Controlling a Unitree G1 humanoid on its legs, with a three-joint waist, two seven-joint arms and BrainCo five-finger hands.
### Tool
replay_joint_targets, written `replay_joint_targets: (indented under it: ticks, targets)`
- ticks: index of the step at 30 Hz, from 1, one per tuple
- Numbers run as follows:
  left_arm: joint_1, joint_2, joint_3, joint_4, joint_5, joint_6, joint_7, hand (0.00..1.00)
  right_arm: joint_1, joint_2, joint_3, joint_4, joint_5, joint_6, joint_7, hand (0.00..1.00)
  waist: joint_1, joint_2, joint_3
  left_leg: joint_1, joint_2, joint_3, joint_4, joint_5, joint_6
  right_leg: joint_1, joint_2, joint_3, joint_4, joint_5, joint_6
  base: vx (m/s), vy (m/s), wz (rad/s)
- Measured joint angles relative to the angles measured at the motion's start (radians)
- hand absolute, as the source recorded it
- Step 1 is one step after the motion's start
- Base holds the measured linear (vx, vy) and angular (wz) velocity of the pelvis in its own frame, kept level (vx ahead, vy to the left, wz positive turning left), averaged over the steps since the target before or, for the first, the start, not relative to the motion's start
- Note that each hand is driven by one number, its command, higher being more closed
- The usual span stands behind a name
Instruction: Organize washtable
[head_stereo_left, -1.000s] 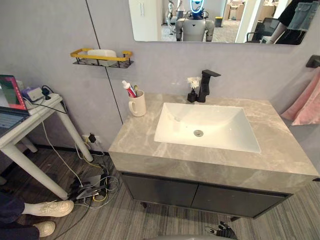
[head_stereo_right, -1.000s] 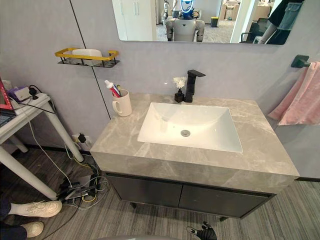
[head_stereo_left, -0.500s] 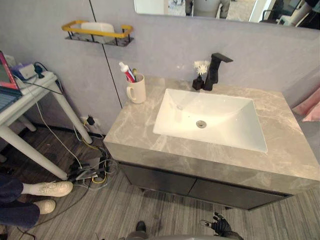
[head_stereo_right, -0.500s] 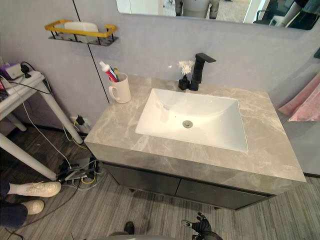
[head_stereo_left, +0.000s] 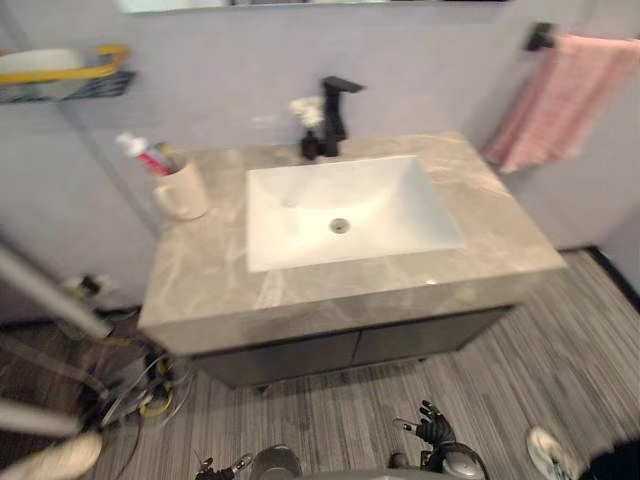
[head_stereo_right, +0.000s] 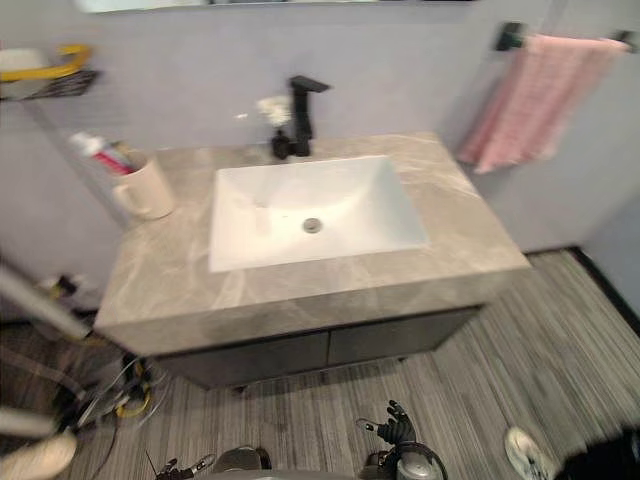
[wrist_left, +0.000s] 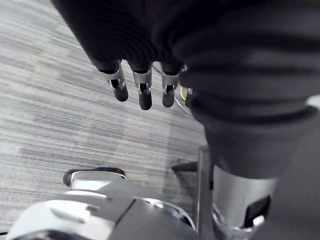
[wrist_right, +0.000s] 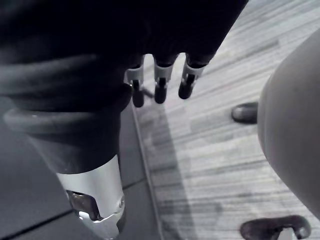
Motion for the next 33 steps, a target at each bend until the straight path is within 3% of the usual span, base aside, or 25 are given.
replay_joint_targets:
  ticks: [4, 5, 6, 7, 9, 12, 13, 14, 15, 16, 17, 19, 20, 21, 22, 23, 24, 25, 26, 27, 28, 30, 31, 32, 33]
  targets:
    - [0.012, 0.020, 0.000, 0.016, -0.001, -0.004, -0.002, 0.00, -0.010, 0.000, 0.005, 0.058, -0.051, -0.007, 0.007, 0.00, 0.002, -0.032, -0.016, 0.108, 0.043, 0.199, 0.015, -0.010, -0.017, 0.012, -0.044, -0.347, 0.188, -0.007, -0.051, 0.04, 0.059, -1.80]
    - [0.010, 0.027, -0.001, 0.028, -0.001, -0.006, -0.002, 0.00, -0.022, -0.009, 0.015, 0.089, -0.061, -0.008, 0.009, 0.00, 0.004, -0.041, -0.020, 0.117, 0.030, 0.195, 0.035, -0.013, -0.019, 0.020, -0.034, -0.383, 0.155, -0.021, -0.030, 0.08, -0.045, -2.00]
    - [-0.009, 0.025, -0.003, 0.054, -0.004, -0.002, -0.003, 0.00, -0.045, -0.045, 0.041, 0.132, -0.064, -0.008, 0.016, 0.00, 0.000, -0.031, -0.026, 0.115, 0.025, 0.117, 0.036, -0.014, -0.017, 0.025, 0.007, -0.359, 0.077, 0.012, 0.038, 0.06, -0.076, -1.66]
    - [-0.015, 0.025, -0.005, 0.062, -0.006, -0.004, -0.003, 0.00, -0.049, -0.057, 0.041, 0.142, -0.064, -0.009, 0.017, 0.00, -0.004, -0.018, -0.023, 0.116, 0.028, 0.099, 0.032, -0.014, -0.017, 0.025, 0.029, -0.339, 0.043, 0.028, 0.056, 0.05, -0.094, -1.55]
    - [-0.031, 0.022, -0.016, 0.080, -0.017, -0.004, -0.004, 0.00, -0.053, -0.075, 0.033, 0.161, -0.061, -0.009, 0.016, 0.00, -0.007, 0.000, -0.023, 0.129, 0.052, 0.091, 0.034, -0.014, -0.017, 0.018, 0.090, -0.268, -0.026, 0.062, 0.042, -0.04, -0.061, -1.12]
    - [-0.027, 0.023, -0.009, 0.089, -0.022, -0.003, -0.004, 0.00, -0.058, -0.075, 0.038, 0.170, -0.062, -0.007, 0.016, 0.00, -0.005, -0.005, -0.022, 0.162, 0.128, 0.124, 0.136, -0.010, -0.011, 0.005, 0.169, -0.161, -0.044, 0.050, 0.016, -0.07, -0.123, -1.33]
    - [-0.022, 0.028, 0.002, 0.089, -0.025, -0.002, -0.004, 0.00, -0.061, -0.070, 0.048, 0.183, -0.062, -0.009, 0.016, 0.00, -0.003, -0.011, -0.019, 0.140, 0.164, 0.103, 0.248, 0.018, 0.038, 0.002, 0.196, -0.108, -0.044, 0.043, 0.006, 0.04, -0.195, -1.55]
    - [-0.016, 0.035, 0.010, 0.084, -0.042, -0.004, -0.003, 0.00, -0.074, -0.069, 0.074, 0.202, -0.062, -0.007, 0.014, 0.00, -0.003, -0.027, -0.016, 0.083, 0.180, 0.022, 0.378, 0.085, 0.181, 0.007, 0.224, -0.048, -0.058, 0.045, -0.004, 0.08, -0.172, -1.59]
    - [-0.016, 0.036, 0.017, 0.084, -0.042, -0.004, -0.003, 0.00, -0.077, -0.069, 0.084, 0.207, -0.062, -0.007, 0.014, 0.00, -0.004, -0.035, -0.015, 0.040, 0.176, -0.039, 0.444, 0.085, 0.191, 0.018, 0.232, -0.011, -0.068, 0.048, -0.010, 0.13, -0.094, -1.59]
    - [-0.020, 0.027, 0.022, 0.083, -0.042, -0.002, 0.000, 0.00, -0.091, -0.074, 0.083, 0.209, -0.061, -0.005, 0.013, 0.00, -0.003, -0.040, -0.009, -0.016, 0.119, -0.164, 0.514, 0.025, 0.130, 0.021, 0.263, 0.063, -0.078, 0.058, -0.021, 0.16, -0.007, -1.63]
    - [-0.020, 0.024, 0.020, 0.075, -0.042, -0.002, 0.000, 0.00, -0.092, -0.086, 0.078, 0.213, -0.060, -0.005, 0.010, 0.00, -0.001, -0.021, 0.002, -0.039, 0.057, -0.244, 0.510, -0.023, 0.073, 0.029, 0.279, 0.106, -0.078, 0.061, -0.025, 0.19, 0.032, -1.76]
    - [-0.023, 0.012, -0.005, 0.068, -0.044, -0.002, 0.001, 0.00, -0.105, -0.092, 0.066, 0.212, -0.059, -0.006, 0.011, 0.00, -0.008, -0.010, 0.016, -0.066, -0.032, -0.324, 0.466, -0.061, 0.033, 0.045, 0.301, 0.170, -0.077, 0.066, -0.020, 0.14, 0.063, -1.42]
    - [-0.026, 0.014, -0.025, 0.065, -0.044, -0.003, 0.000, 0.00, -0.104, -0.094, 0.063, 0.215, -0.061, -0.005, 0.011, 0.00, -0.010, -0.005, 0.017, -0.076, -0.139, -0.446, 0.335, -0.085, -0.014, 0.054, 0.315, 0.243, -0.077, 0.069, -0.013, 0.10, 0.079, -1.28]
    - [-0.026, 0.013, -0.030, 0.061, -0.044, -0.004, 0.001, 0.00, -0.100, -0.094, 0.063, 0.217, -0.061, -0.004, 0.011, 0.00, -0.009, -0.002, 0.016, -0.076, -0.177, -0.503, 0.266, -0.091, -0.025, 0.055, 0.320, 0.273, -0.078, 0.068, -0.010, 0.11, 0.114, -1.70]
    - [-0.025, 0.015, -0.044, 0.059, -0.042, -0.005, 0.000, 0.00, -0.103, -0.093, 0.058, 0.215, -0.061, -0.006, 0.012, 0.00, -0.009, 0.004, 0.019, -0.076, -0.223, -0.595, 0.142, -0.075, -0.023, 0.055, 0.336, 0.349, -0.082, 0.070, -0.003, 0.17, 0.161, -1.84]
    - [-0.020, 0.023, -0.048, 0.059, -0.040, -0.005, -0.001, 0.00, -0.102, -0.080, 0.049, 0.217, -0.062, -0.006, 0.011, 0.00, -0.004, -0.012, 0.010, -0.046, -0.240, -0.595, 0.104, -0.066, -0.014, 0.055, 0.337, 0.439, -0.104, 0.077, 0.011, 0.20, 0.169, -1.99]
    - [-0.021, 0.029, -0.046, 0.060, -0.038, -0.006, -0.001, 0.00, -0.095, -0.064, 0.027, 0.213, -0.062, -0.006, 0.012, 0.00, -0.016, -0.005, 0.002, -0.025, -0.253, -0.586, 0.069, -0.066, -0.012, 0.052, 0.336, 0.508, -0.133, 0.092, 0.030, 0.21, 0.156, -1.57]
    - [-0.027, 0.030, -0.042, 0.062, -0.037, -0.009, -0.001, 0.00, -0.095, -0.055, 0.011, 0.207, -0.062, -0.006, 0.011, 0.00, -0.030, -0.009, -0.002, -0.020, -0.254, -0.566, 0.057, -0.063, -0.008, 0.050, 0.336, 0.553, -0.153, 0.106, 0.045, 0.15, 0.160, -1.50]
    - [-0.031, 0.032, -0.037, 0.066, -0.036, -0.012, -0.001, 0.00, -0.102, -0.051, -0.005, 0.208, -0.067, -0.003, 0.012, 0.00, -0.036, -0.015, 0.000, -0.012, -0.229, -0.446, 0.044, -0.061, 0.018, 0.033, 0.346, 0.630, -0.169, 0.145, 0.079, 0.11, 0.227, -2.22]
    - [-0.028, 0.027, -0.021, 0.067, -0.033, -0.011, -0.001, 0.00, -0.106, -0.046, -0.006, 0.198, -0.084, 0.000, 0.019, 0.00, -0.032, -0.005, 0.005, 0.018, -0.211, -0.327, 0.034, -0.074, 0.042, 0.017, 0.331, 0.635, -0.173, 0.154, 0.053, 0.06, 0.232, -2.49]
    - [-0.027, 0.022, -0.007, 0.069, -0.030, -0.008, 0.000, 0.00, -0.101, -0.042, -0.009, 0.182, -0.090, 0.000, 0.019, 0.00, -0.038, -0.008, 0.003, 0.039, -0.207, -0.277, 0.036, -0.084, 0.056, 0.013, 0.326, 0.626, -0.167, 0.185, 0.050, -0.01, 0.236, -2.78]
    - [-0.039, 0.010, -0.001, 0.088, 0.000, -0.007, -0.003, 0.00, -0.086, -0.030, -0.009, 0.151, -0.093, -0.005, 0.016, 0.00, -0.048, 0.012, 0.000, 0.025, -0.211, -0.228, 0.121, -0.070, 0.103, -0.020, 0.388, 0.775, -0.142, 0.293, 0.055, -0.03, 0.259, -2.89]
    - [-0.047, 0.010, -0.001, 0.089, 0.002, -0.012, -0.003, 0.00, -0.086, -0.027, -0.008, 0.144, -0.093, -0.005, 0.015, 0.00, -0.043, 0.009, 0.004, 0.004, -0.210, -0.233, 0.146, -0.076, 0.126, -0.035, 0.401, 0.794, -0.149, 0.346, 0.066, -0.14, 0.233, -3.59]
    - [-0.048, -0.002, 0.016, 0.089, 0.002, -0.021, -0.003, 0.00, -0.101, -0.025, -0.009, 0.142, -0.093, -0.002, 0.015, 0.00, -0.012, 0.036, -0.004, 0.004, -0.218, -0.309, 0.056, -0.092, 0.161, -0.040, 0.435, 0.797, -0.212, 0.458, 0.035, -0.19, 0.146, -3.08]
    - [-0.045, -0.009, 0.031, 0.091, 0.003, -0.026, -0.004, 0.00, -0.104, -0.024, -0.016, 0.138, -0.093, 0.000, 0.016, 0.00, -0.005, 0.054, 0.001, 0.020, -0.201, -0.304, 0.000, -0.077, 0.162, -0.044, 0.440, 0.705, -0.194, 0.404, -0.042, -0.20, 0.169, -3.76]
